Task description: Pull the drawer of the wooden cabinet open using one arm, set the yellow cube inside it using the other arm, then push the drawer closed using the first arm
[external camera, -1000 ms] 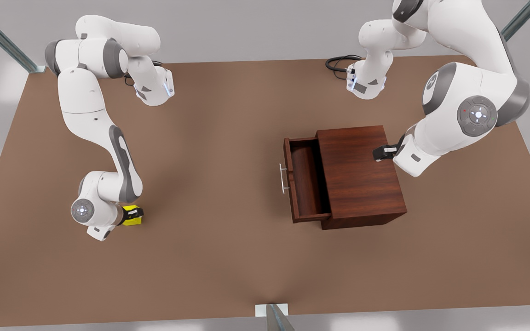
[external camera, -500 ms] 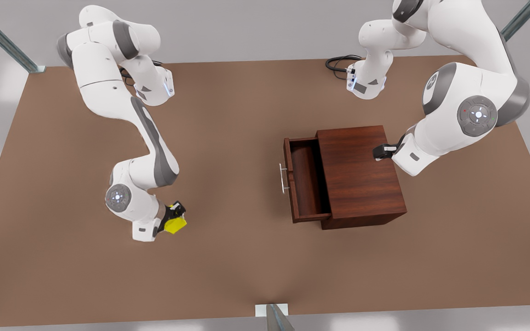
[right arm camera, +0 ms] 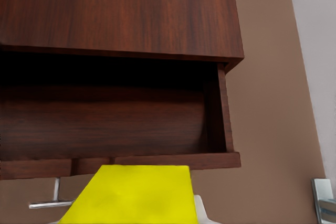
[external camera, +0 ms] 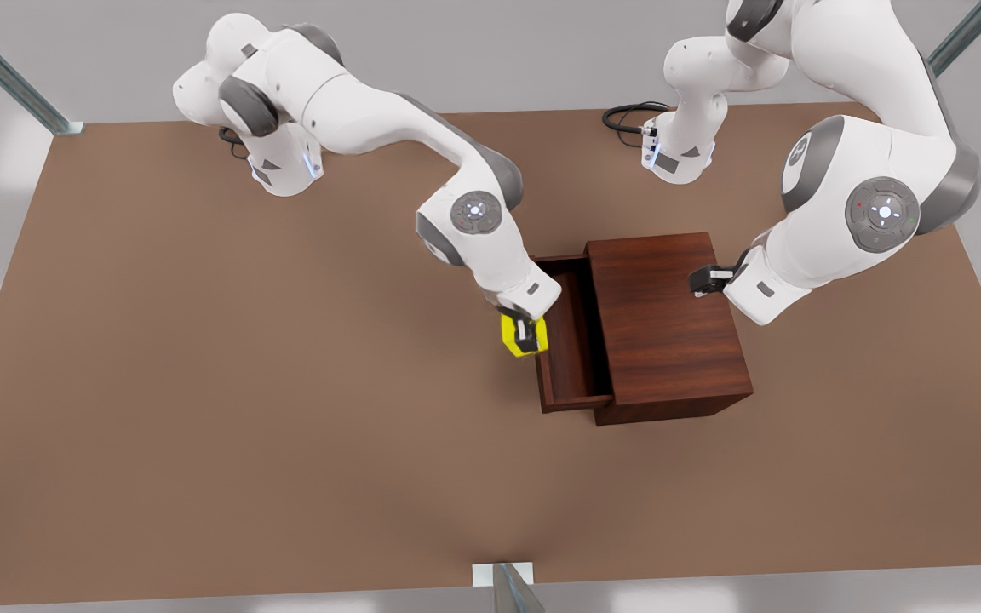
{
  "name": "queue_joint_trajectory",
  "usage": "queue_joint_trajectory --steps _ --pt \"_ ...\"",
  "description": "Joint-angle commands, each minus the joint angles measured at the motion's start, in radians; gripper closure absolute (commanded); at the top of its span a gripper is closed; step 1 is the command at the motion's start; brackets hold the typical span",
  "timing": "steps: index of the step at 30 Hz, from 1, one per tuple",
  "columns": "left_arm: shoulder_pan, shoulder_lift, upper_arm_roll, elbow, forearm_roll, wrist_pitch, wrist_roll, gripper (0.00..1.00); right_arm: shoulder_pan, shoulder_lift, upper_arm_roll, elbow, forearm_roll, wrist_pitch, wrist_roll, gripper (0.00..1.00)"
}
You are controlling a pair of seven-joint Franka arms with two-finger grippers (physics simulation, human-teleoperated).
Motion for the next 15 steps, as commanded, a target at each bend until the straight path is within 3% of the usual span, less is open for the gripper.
queue_joint_trajectory --steps 1,15 --pt "0.000 -0.001 -0.001 0.000 0.001 0.000 0.019 0.00 0.023 0.023 0.002 0.028 -0.014 0.073 -0.391 0.43" --pt "0.000 -0.001 -0.001 0.000 0.001 0.000 0.019 0.00 0.084 0.121 0.004 0.040 0.001 0.134 -0.358 0.43"
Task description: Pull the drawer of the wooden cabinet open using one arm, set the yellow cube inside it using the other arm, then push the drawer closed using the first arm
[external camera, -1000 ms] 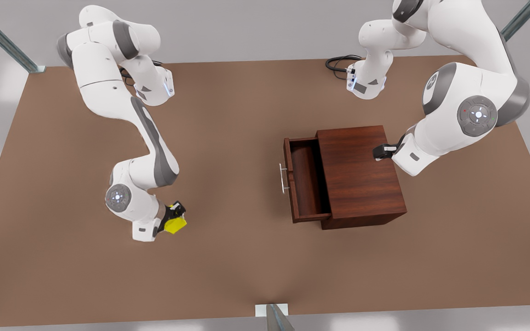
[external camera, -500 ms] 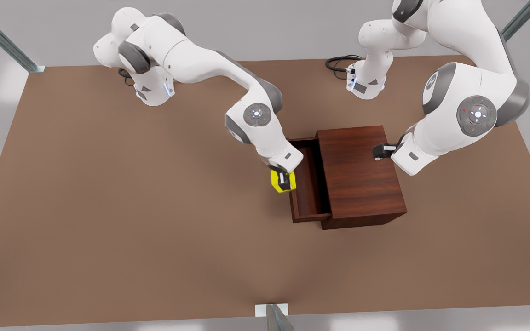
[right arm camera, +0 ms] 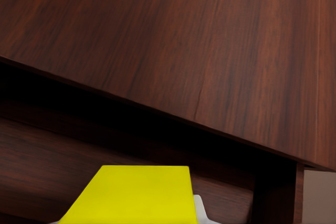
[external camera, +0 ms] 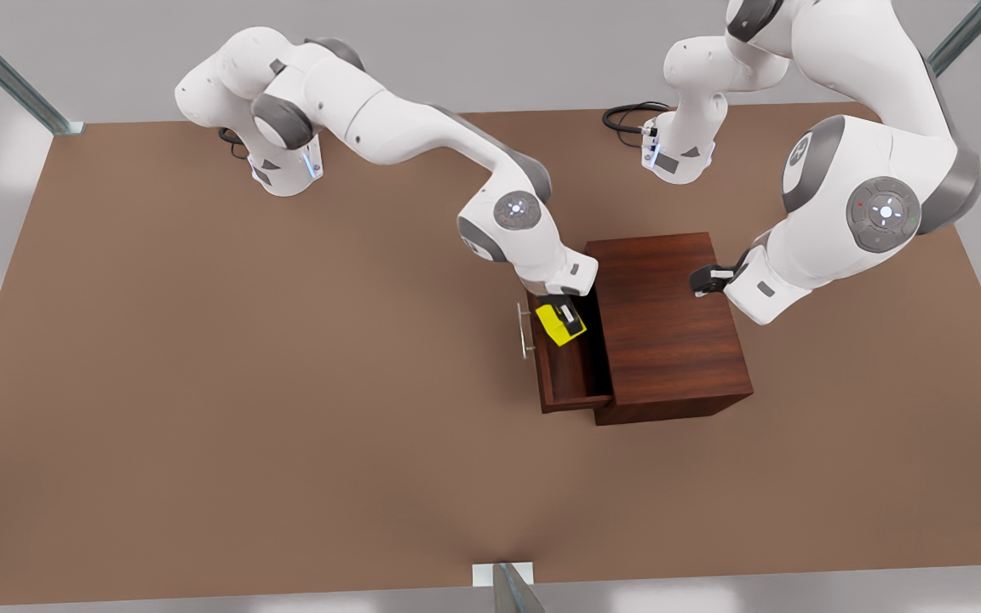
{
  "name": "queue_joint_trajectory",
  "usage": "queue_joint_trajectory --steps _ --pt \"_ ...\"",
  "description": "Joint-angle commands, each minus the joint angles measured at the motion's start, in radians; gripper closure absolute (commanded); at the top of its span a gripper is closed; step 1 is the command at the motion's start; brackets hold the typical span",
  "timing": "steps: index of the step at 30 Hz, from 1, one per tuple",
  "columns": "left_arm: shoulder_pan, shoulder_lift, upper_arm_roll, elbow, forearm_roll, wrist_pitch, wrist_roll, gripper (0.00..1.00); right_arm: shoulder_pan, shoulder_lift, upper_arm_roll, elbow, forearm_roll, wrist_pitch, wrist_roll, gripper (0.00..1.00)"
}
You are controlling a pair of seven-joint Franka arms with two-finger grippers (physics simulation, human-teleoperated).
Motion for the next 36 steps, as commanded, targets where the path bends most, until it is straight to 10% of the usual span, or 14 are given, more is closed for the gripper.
queue_joint_trajectory --steps 1,2,4,12,13,18,24,36 --pt "0.000 -0.001 -0.001 0.001 0.001 0.001 0.008 0.00 0.001 0.005 0.000 0.001 -0.005 0.028 -0.138 0.43" --pt "0.000 -0.001 -0.001 0.001 0.001 0.001 0.008 0.00 0.006 0.005 0.000 0.001 -0.003 0.035 -0.138 0.40" --pt "-0.001 -0.001 -0.001 0.001 0.001 0.001 0.008 0.00 0.005 0.005 0.002 0.001 0.000 0.035 -0.140 0.00" --pt "-0.023 0.150 -0.011 -0.001 -0.015 -0.096 -0.155 0.03 -0.091 -0.163 -0.012 0.033 0.003 -0.212 -0.060 0.00" --pt "-0.020 0.129 -0.010 0.005 -0.013 -0.097 -0.319 0.78 -0.170 -0.243 -0.024 0.027 -0.003 -0.372 -0.006 0.00" --pt "-0.272 0.183 -0.019 0.030 0.005 0.145 -1.597 0.79 -0.302 -0.358 -0.297 -0.013 -0.060 -1.208 1.058 0.00" --pt "-0.503 0.339 -0.013 0.031 0.063 0.717 -2.544 0.79 -0.494 -0.599 -0.270 -0.100 -0.075 -1.245 1.097 0.00" --pt "-0.457 0.413 -0.025 -0.142 0.105 0.748 -2.628 0.79 -0.586 -0.665 -0.175 -0.238 -0.095 -1.108 1.107 0.00"
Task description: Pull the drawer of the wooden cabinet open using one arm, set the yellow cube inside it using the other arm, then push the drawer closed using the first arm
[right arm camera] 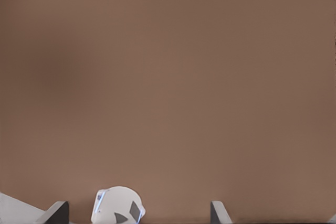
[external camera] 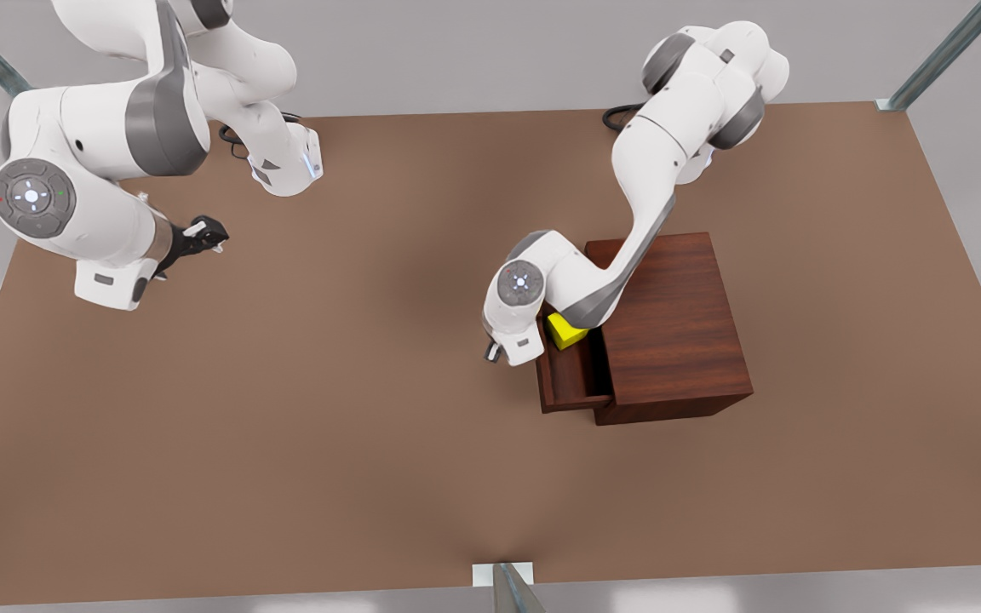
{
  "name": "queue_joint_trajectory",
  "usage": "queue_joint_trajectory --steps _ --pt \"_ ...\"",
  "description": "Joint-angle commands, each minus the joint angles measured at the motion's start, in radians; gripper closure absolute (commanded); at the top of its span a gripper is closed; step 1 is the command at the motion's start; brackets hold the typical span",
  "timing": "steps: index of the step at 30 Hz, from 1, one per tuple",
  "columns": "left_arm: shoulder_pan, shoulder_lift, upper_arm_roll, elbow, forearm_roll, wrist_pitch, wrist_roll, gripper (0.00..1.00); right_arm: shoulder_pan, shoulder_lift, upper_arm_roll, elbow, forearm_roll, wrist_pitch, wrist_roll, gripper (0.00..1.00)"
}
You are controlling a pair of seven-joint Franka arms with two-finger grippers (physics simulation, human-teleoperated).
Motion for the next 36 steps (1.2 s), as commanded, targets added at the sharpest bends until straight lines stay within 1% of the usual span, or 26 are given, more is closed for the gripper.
queue_joint_trajectory --steps 1,3,4,6,14,16,20,23,27,33,35,36 --pt "0.011 -0.005 -0.006 -0.012 0.003 0.009 -0.895 0.79 -0.007 0.009 -0.001 0.001 -0.003 0.011 0.341 0.00" --pt "0.028 -0.005 -0.029 -0.013 0.003 -0.037 -0.875 0.79 -0.014 0.012 -0.009 0.002 -0.015 0.020 0.349 0.00" --pt "0.050 -0.005 -0.055 -0.042 0.004 -0.039 -0.850 0.79 -0.011 0.012 -0.009 0.002 -0.017 0.034 0.353 0.00" --pt "0.064 -0.005 -0.059 -0.045 0.004 -0.040 -0.850 0.79 0.015 0.011 0.000 0.005 -0.086 0.035 0.358 0.00" --pt "0.113 -0.016 -0.067 -0.071 0.009 -0.115 -0.769 0.79 0.055 0.028 0.000 0.004 -0.135 0.055 0.357 0.00" --pt "0.146 -0.017 -0.090 -0.073 0.015 -0.140 -0.740 0.79 0.062 0.028 0.000 0.004 -0.138 0.055 0.357 0.00" --pt "0.205 -0.037 -0.099 -0.082 0.017 -0.186 -0.683 0.79 0.065 0.034 0.000 0.004 -0.137 0.055 0.358 0.00" --pt "0.217 -0.036 -0.112 -0.090 0.023 -0.186 -0.678 0.79 0.072 0.035 0.000 0.004 -0.138 0.054 0.360 0.00" --pt "0.260 -0.045 -0.127 -0.098 0.038 -0.250 -0.625 0.79 0.074 0.037 0.000 0.002 -0.138 0.054 0.361 0.00" --pt "0.307 -0.060 -0.162 -0.116 0.066 -0.260 -0.597 0.79 0.077 0.037 0.000 0.002 -0.138 0.052 0.361 0.00" --pt "0.320 -0.060 -0.202 -0.107 0.052 -0.188 -0.611 0.79 0.077 0.037 0.000 0.004 -0.138 0.052 0.364 0.00" --pt "0.341 -0.060 -0.222 -0.105 0.053 -0.184 -0.615 0.79 0.078 0.037 0.000 0.002 -0.138 0.052 0.373 0.00"
